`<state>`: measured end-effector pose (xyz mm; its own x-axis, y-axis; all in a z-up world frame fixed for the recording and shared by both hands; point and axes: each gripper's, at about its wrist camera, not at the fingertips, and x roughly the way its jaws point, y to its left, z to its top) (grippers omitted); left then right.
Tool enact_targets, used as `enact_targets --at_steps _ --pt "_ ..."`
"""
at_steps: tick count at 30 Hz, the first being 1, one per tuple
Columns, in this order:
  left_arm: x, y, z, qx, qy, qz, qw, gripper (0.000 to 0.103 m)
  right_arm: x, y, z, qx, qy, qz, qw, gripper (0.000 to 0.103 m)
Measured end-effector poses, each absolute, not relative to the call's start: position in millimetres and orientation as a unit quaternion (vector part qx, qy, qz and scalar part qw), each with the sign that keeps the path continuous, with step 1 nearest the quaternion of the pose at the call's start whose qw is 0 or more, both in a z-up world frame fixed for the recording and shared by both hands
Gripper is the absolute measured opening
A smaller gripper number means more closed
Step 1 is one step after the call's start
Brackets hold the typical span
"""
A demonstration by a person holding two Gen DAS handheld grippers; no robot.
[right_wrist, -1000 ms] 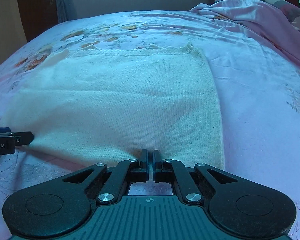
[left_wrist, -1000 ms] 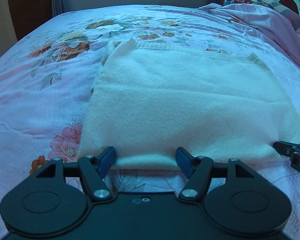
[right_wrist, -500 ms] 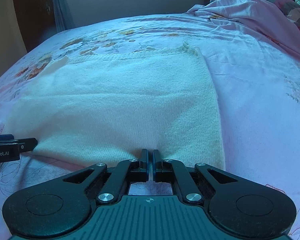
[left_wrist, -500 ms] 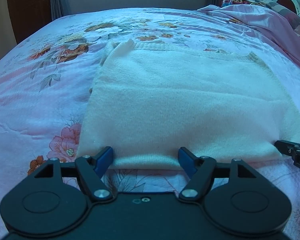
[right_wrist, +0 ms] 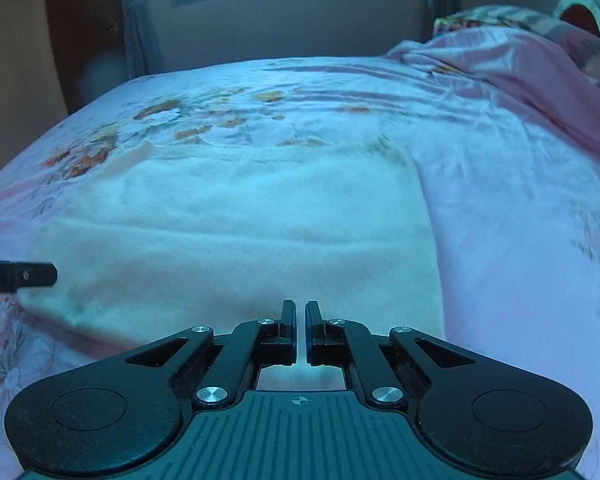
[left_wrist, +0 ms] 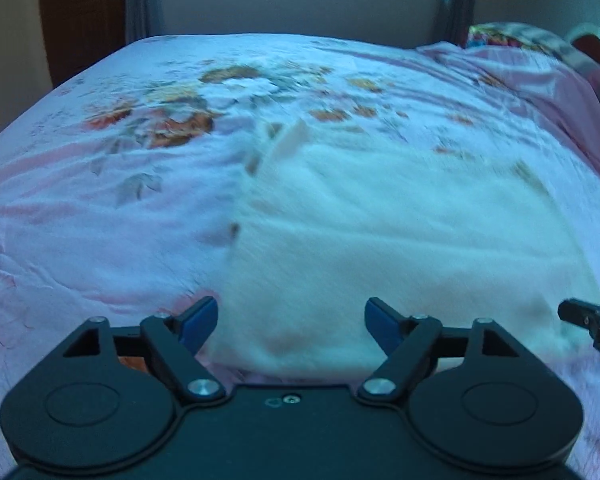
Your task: Fold small clothes
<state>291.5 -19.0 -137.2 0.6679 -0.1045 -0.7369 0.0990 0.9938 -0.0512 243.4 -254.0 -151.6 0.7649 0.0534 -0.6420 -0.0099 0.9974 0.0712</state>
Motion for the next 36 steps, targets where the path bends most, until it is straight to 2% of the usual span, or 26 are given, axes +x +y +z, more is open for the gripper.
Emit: enact_targets --at_steps 4,9,12,14,21,22,24,25,26,28,30,32,36 --pt "317.4 2.8 -133.0 -0.028 0.401 -0.031 0.915 0.087 264.0 -245.6 -146.5 0.029 0.34 0.029 0.94 0.004" --pt "354.0 17.7 -148.5 -0.064 0.431 -0.034 0.899 0.087 280.8 -232.8 -148.8 0.034 0.34 0.045 0.939 0.004" --pt "369.4 25.5 -158.0 -0.099 0.438 -0.046 0.892 0.085 285.1 -228.3 -151.7 0.034 0.34 0.053 0.938 0.004" --pt "378.3 27.2 -165.2 -0.117 0.445 -0.061 0.886 0.08 286.8 -227.3 -154.1 0.034 0.341 0.054 0.938 0.004" --pt "399.0 24.1 -180.3 -0.146 0.436 -0.102 0.882 0.075 290.2 -228.2 -156.9 0.037 0.336 0.057 0.939 0.004" --pt "399.7 22.2 -180.7 -0.144 0.435 -0.106 0.882 0.069 291.1 -228.3 -157.0 0.036 0.335 0.057 0.94 0.004" --pt "400.5 20.1 -180.9 -0.156 0.432 -0.125 0.879 0.05 295.2 -227.8 -156.9 0.036 0.335 0.058 0.94 0.004" --pt "401.2 21.0 -181.5 -0.171 0.433 -0.133 0.875 0.035 297.2 -227.5 -156.6 0.035 0.334 0.057 0.94 0.004" --pt "402.2 22.9 -182.9 -0.189 0.435 -0.141 0.869 0.024 298.9 -227.5 -156.2 0.035 0.334 0.057 0.94 0.004" --pt "402.7 27.0 -184.4 -0.213 0.436 -0.144 0.863 0.022 302.6 -227.0 -154.7 0.036 0.333 0.06 0.94 0.004" --pt "402.1 30.2 -184.3 -0.214 0.432 -0.152 0.863 0.022 305.4 -225.9 -153.2 0.031 0.331 0.061 0.941 0.004" --pt "404.5 30.7 -188.9 -0.201 0.439 -0.154 0.862 0.027 310.3 -224.6 -151.8 0.026 0.329 0.065 0.942 0.004" --pt "407.6 27.9 -187.4 -0.206 0.445 -0.148 0.859 0.025 323.3 -218.8 -150.6 0.024 0.328 0.067 0.942 0.004"
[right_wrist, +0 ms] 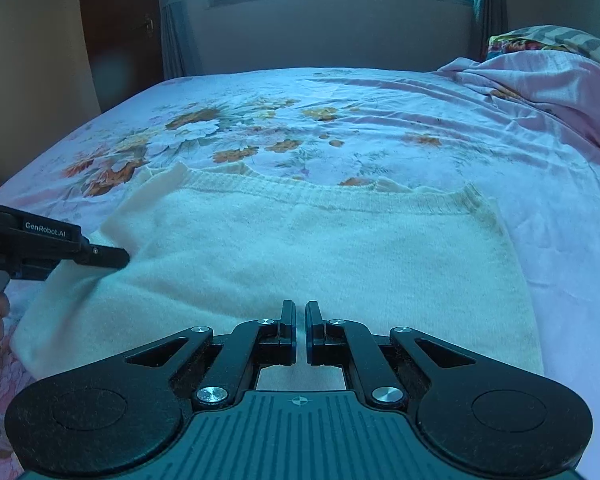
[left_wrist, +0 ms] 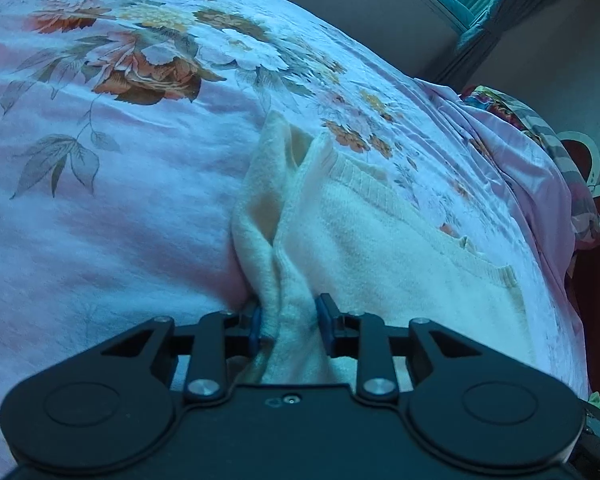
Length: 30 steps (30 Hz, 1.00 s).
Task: Fold small clothes
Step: 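Grasp a side edge of the folded sweater with the left gripper, then fold the side edge over toward the middle with the left gripper and release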
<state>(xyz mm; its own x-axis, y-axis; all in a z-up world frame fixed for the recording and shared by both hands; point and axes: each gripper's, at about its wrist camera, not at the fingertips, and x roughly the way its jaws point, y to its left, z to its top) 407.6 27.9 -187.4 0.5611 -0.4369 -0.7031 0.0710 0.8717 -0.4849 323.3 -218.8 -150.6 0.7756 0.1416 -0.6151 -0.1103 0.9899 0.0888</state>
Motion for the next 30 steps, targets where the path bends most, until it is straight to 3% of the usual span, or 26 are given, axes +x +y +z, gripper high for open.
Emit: enact_targets --at_steps 2,9,14,22,25,27,30 --pt "405.6 24.5 -183.0 -0.203 0.442 -0.144 0.862 0.017 330.3 -214.1 -150.6 0.023 0.328 0.071 0.942 0.004" --pt "389.4 -9.0 -131.4 -0.173 0.396 -0.189 0.882 0.015 353.1 -198.7 -174.3 -0.019 0.366 0.091 0.926 0.003" --pt "375.9 -79.3 -101.8 -0.137 0.391 -0.255 0.874 0.015 332.5 -244.4 -150.3 0.086 0.347 0.085 0.93 0.004" --pt "353.2 -204.3 -142.5 -0.144 0.474 -0.288 0.82 0.016 284.1 -345.2 -145.2 0.166 0.36 0.042 0.917 0.004" --pt "346.2 -210.3 -142.7 -0.17 0.501 -0.297 0.795 0.027 273.4 -361.3 -144.1 0.19 0.357 0.049 0.913 0.004" --pt "336.6 -202.7 -126.5 -0.17 0.483 -0.313 0.8 0.03 269.0 -363.6 -142.2 0.2 0.353 0.058 0.912 0.004" --pt "328.1 -178.6 -103.6 -0.138 0.443 -0.296 0.835 0.045 268.2 -360.7 -140.6 0.222 0.351 0.074 0.906 0.004"
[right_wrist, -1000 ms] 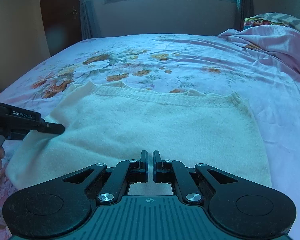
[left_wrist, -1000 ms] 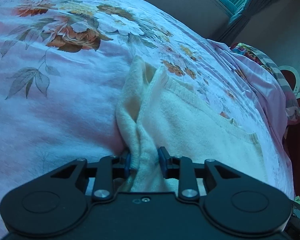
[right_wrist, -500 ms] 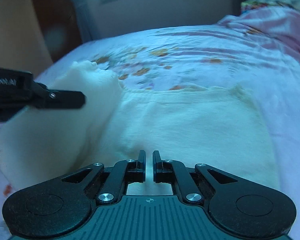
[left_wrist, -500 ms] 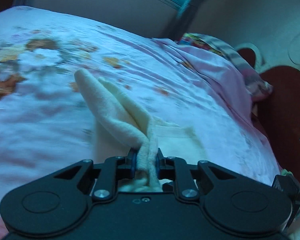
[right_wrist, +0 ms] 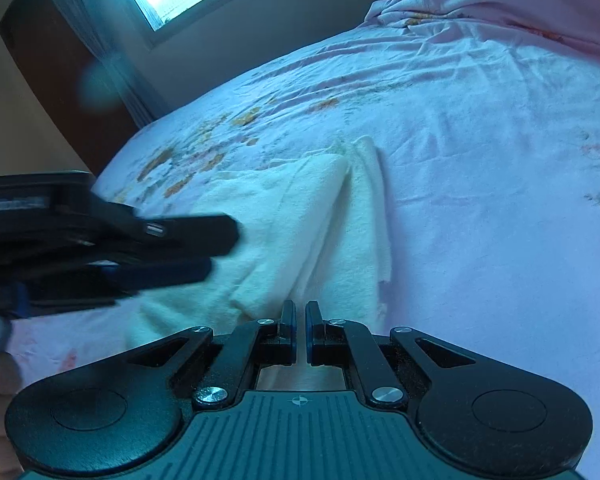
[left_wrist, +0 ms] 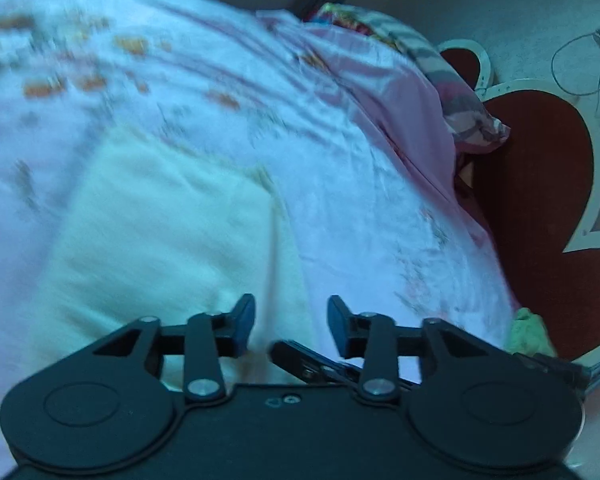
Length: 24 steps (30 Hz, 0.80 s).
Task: Fold small clothes
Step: 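Fold the side edge over toward the middle with the left gripper and release, then grasp the opposite side edge with the right gripper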
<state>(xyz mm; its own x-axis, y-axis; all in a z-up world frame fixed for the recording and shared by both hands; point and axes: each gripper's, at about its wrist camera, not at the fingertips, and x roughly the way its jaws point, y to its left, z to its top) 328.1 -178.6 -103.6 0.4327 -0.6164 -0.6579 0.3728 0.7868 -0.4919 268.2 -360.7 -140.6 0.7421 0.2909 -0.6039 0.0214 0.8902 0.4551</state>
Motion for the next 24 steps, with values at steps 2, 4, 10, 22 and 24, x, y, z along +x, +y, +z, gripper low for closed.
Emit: enact_targets --at_steps 2,4,10,22,24 --pt "325.9 -161.2 -94.1 -0.101 0.419 -0.259 0.864 0.055 269.3 -357.8 -139.5 0.241 0.348 0.086 0.902 0.004" --pt "325.2 -138.0 -96.6 -0.076 0.411 -0.227 0.879 0.055 274.5 -354.9 -140.7 0.251 0.352 0.086 0.897 0.004" --pt "314.6 -116.4 -135.3 -0.029 0.431 -0.197 0.88 0.055 288.5 -357.3 -146.0 0.283 0.353 0.058 0.89 0.077" --pt "296.2 -111.2 -168.8 -0.051 0.448 -0.218 0.866 0.056 328.5 -350.3 -156.5 0.269 0.361 0.038 0.892 0.05" --pt "297.3 -111.3 -169.3 -0.053 0.448 -0.218 0.866 0.057 336.1 -347.2 -159.0 0.261 0.366 0.038 0.893 0.05"
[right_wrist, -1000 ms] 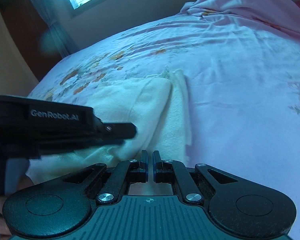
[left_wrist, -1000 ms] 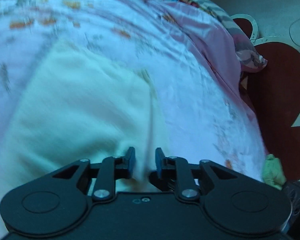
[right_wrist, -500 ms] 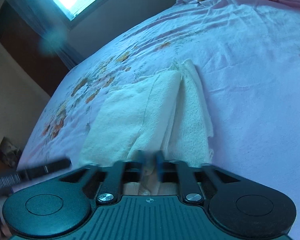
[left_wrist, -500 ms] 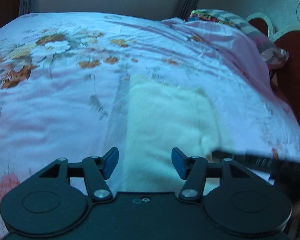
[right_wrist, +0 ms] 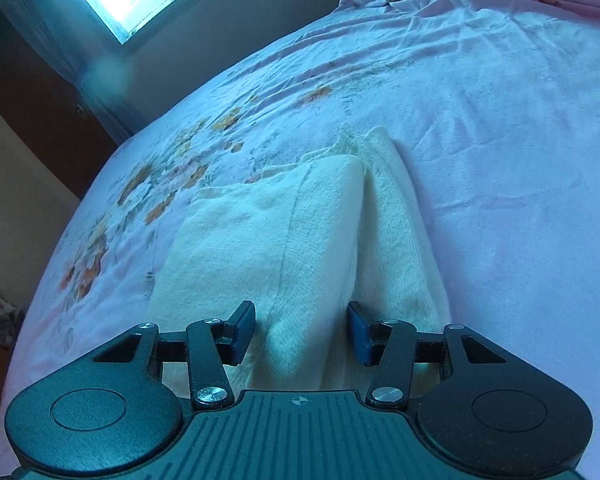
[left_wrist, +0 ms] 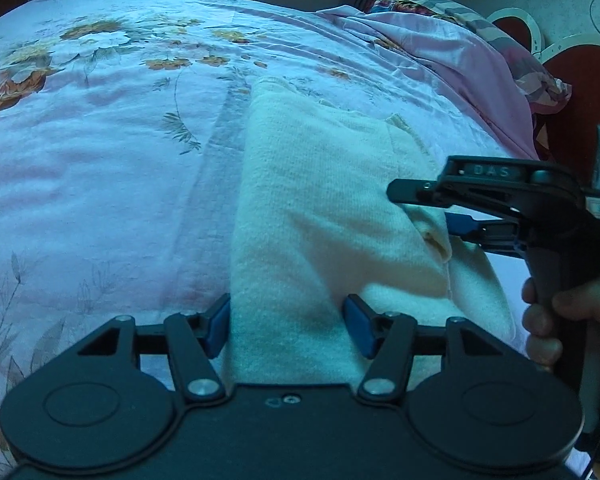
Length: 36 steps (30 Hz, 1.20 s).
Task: Fold small clothes
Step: 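Grasp the opposite side edge with the right gripper, then fold the edge over the folded strip with the right gripper and release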
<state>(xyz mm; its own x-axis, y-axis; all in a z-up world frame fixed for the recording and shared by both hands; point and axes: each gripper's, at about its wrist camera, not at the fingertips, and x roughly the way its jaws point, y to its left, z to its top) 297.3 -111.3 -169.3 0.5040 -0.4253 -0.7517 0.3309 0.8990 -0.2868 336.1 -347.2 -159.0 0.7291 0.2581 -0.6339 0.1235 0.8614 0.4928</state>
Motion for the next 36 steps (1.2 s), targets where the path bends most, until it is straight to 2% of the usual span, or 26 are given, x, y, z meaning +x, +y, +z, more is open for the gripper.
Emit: enact_targets --at_steps 1,2,3,4,5,15,20,24,26,28,31,33,34,35,36 --pt "297.7 -111.6 -169.6 -0.055 0.448 -0.218 0.865 0.057 339.3 -346.2 -160.5 0.258 0.368 0.037 0.893 0.05" --pt "297.9 -111.5 -169.4 -0.055 0.448 -0.218 0.865 0.057 342.1 -345.9 -161.3 0.258 0.368 0.036 0.893 0.046" --pt "297.8 -111.4 -169.0 -0.054 0.448 -0.219 0.865 0.057 344.8 -345.5 -161.2 0.26 0.365 0.036 0.893 0.035" --pt "297.9 -111.2 -168.8 -0.053 0.447 -0.219 0.866 0.057 346.8 -345.5 -161.2 0.26 0.365 0.04 0.893 0.016" --pt "298.1 -111.0 -168.5 -0.053 0.446 -0.218 0.866 0.057 347.5 -345.8 -161.2 0.261 0.363 0.042 0.893 0.016" --pt "303.2 -115.4 -159.7 -0.041 0.427 -0.211 0.878 0.057 368.0 -349.7 -156.2 0.246 0.355 0.044 0.901 0.014" --pt "302.1 -123.6 -150.2 -0.042 0.413 -0.232 0.88 0.057 354.7 -328.7 -113.3 0.087 0.281 0.055 0.954 0.012" --pt "302.2 -141.9 -141.7 -0.039 0.402 -0.257 0.878 0.061 358.7 -333.4 -103.3 0.017 0.271 0.046 0.961 0.012" --pt "303.0 -151.7 -144.8 -0.03 0.405 -0.259 0.876 0.068 368.8 -343.2 -116.0 0.013 0.307 0.042 0.951 0.012" --pt "305.5 -158.8 -155.5 -0.011 0.418 -0.25 0.873 0.068 380.5 -354.4 -142.4 0.028 0.362 0.023 0.932 0.012" --pt "305.6 -150.4 -162.5 -0.013 0.432 -0.25 0.867 0.068 365.6 -364.1 -148.0 0.042 0.362 0.014 0.931 0.012" --pt "303.7 -142.0 -161.3 -0.017 0.43 -0.245 0.869 0.07 348.0 -373.7 -139.6 0.096 0.357 0.026 0.929 0.018" --pt "303.2 -139.2 -159.9 -0.015 0.429 -0.242 0.87 0.07 337.5 -378.7 -136.7 0.122 0.354 0.038 0.927 0.028" --pt "302.5 -137.2 -159.0 -0.013 0.428 -0.241 0.871 0.07 326.2 -381.8 -134.3 0.138 0.359 0.044 0.922 0.034" --pt "301.5 -136.0 -157.7 -0.012 0.427 -0.24 0.872 0.07 314.6 -383.5 -132.7 0.152 0.363 0.044 0.918 0.034"
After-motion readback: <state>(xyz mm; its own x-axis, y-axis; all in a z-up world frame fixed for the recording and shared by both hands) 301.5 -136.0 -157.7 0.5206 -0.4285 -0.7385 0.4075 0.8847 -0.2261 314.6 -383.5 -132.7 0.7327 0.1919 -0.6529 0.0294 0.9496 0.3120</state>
